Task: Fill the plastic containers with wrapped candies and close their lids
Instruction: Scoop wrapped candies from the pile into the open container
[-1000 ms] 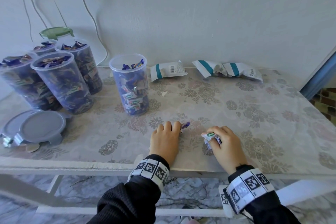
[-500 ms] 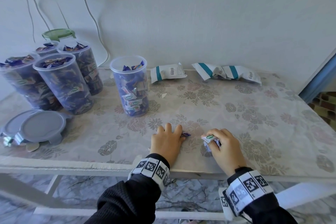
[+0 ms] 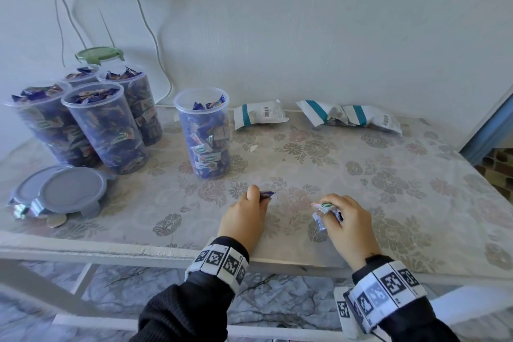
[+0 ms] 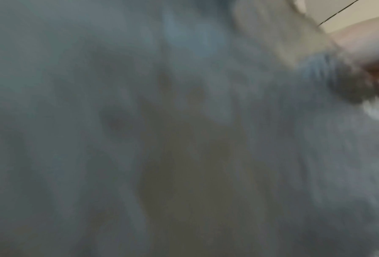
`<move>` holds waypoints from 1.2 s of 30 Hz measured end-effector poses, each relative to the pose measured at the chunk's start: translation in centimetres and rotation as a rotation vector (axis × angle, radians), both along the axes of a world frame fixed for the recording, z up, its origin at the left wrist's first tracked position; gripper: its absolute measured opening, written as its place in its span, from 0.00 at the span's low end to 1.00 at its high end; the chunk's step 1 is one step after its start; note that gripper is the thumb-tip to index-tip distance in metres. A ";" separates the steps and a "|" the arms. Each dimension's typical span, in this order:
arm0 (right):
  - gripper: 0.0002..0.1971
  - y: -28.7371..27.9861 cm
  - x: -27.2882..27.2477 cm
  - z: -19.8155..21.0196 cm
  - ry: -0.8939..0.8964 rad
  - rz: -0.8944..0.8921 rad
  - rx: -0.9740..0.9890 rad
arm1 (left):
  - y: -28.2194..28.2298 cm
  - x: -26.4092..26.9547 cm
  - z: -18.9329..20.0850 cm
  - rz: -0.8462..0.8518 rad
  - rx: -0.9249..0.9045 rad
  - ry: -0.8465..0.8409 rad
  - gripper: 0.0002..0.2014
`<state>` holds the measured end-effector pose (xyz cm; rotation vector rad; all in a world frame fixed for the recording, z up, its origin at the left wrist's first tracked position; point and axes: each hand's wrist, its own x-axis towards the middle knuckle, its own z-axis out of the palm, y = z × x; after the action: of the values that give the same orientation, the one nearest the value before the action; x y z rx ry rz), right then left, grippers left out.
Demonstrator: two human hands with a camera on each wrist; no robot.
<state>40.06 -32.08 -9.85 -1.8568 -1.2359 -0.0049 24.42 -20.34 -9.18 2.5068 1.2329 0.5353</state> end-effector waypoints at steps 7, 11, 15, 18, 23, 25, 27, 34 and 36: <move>0.09 1.5 -0.7 3.2 0.108 0.055 0.094 | 0.5 -3.9 5.5 0.087 -0.020 -0.508 0.05; 0.03 2.9 -0.8 4.9 0.206 0.114 0.047 | 3.2 -4.3 10.5 0.103 0.116 -0.658 0.02; 0.05 5.0 -0.6 5.9 0.207 0.166 0.056 | 8.2 -3.4 14.3 0.106 0.227 -0.695 0.06; 0.10 6.6 -0.4 6.4 0.203 0.214 0.057 | 12.6 -2.4 15.1 0.114 0.213 -0.628 0.10; 0.14 9.1 0.3 7.3 0.216 0.290 0.061 | 16.3 -1.5 14.2 0.183 0.039 -0.587 0.15; 0.14 10.2 0.8 7.7 0.210 0.315 0.031 | 16.1 -1.7 13.9 0.194 0.035 -0.557 0.20; 0.13 11.4 1.1 8.3 0.213 0.342 0.015 | 15.8 -2.0 13.6 0.172 0.014 -0.566 0.27; 0.09 17.2 0.5 13.0 0.083 0.477 0.027 | 15.6 -3.2 12.4 0.156 0.020 -0.474 0.38; 0.12 19.1 -0.2 14.9 0.062 0.517 0.024 | 15.5 -3.9 12.0 0.176 0.003 -0.468 0.37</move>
<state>39.83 -13.00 5.04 -1.4593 -1.6276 0.3152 20.56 -4.87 2.80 2.1077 1.2597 1.0921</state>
